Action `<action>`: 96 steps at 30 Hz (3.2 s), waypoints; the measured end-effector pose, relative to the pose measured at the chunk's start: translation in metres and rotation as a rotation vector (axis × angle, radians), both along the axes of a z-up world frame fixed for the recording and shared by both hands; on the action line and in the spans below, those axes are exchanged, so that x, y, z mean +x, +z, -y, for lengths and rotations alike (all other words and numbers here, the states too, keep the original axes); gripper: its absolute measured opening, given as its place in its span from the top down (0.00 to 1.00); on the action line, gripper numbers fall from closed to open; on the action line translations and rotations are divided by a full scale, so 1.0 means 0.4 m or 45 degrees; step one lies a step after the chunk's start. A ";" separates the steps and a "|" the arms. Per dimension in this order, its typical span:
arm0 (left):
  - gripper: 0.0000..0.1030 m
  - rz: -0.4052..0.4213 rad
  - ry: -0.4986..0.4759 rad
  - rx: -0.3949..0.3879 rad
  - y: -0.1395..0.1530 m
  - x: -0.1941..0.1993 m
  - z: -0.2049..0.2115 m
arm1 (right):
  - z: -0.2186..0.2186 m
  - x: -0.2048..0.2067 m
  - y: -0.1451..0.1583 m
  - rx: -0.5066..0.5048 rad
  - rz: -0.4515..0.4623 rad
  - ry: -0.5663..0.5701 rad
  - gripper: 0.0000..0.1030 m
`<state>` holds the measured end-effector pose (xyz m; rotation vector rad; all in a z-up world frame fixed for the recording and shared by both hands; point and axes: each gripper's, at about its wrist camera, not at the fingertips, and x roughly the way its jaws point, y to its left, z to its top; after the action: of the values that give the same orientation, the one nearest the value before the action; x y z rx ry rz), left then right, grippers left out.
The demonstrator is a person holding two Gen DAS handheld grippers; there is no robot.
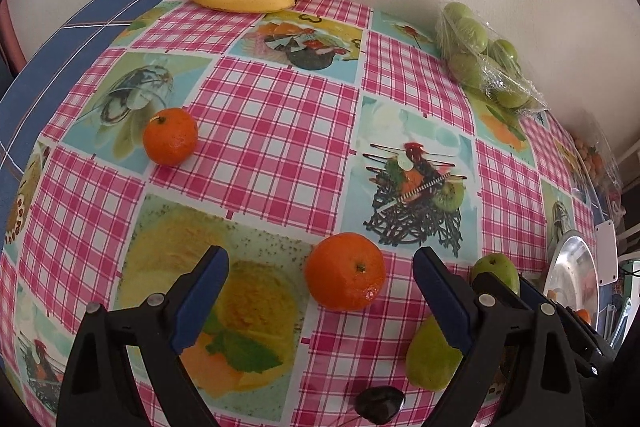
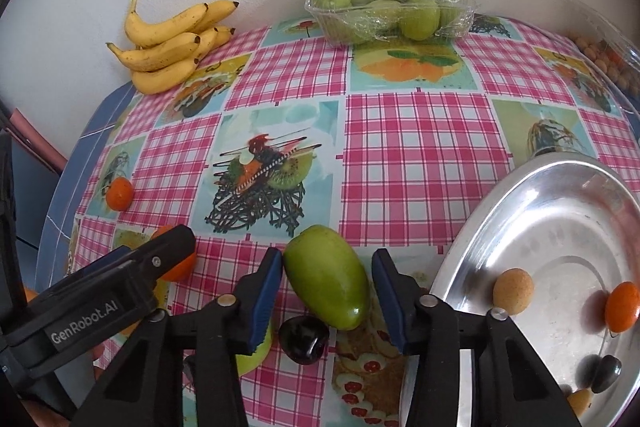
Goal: Organize fruits
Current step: 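Grasp the mandarin orange with the left tool while the right tool approaches the green mango, then close the right tool around the elongated green mango and lift it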
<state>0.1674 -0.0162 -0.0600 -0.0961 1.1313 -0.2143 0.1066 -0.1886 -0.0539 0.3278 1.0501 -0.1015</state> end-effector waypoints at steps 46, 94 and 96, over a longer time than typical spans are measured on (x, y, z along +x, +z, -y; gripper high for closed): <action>0.60 -0.110 0.043 -0.040 0.052 -0.007 -0.039 | 0.020 -0.005 0.068 0.038 0.063 -0.044 0.64; 0.60 -0.207 0.060 -0.017 0.017 0.001 -0.054 | 0.058 0.055 0.021 0.020 -0.051 -0.152 0.50; 0.60 -0.213 0.063 -0.009 0.011 0.003 -0.054 | 0.050 0.068 0.009 -0.009 -0.072 -0.156 0.50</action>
<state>0.1685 0.0055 -0.0557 -0.1503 1.2928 -0.1685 0.1336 -0.2085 -0.0505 0.3849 1.0852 -0.2256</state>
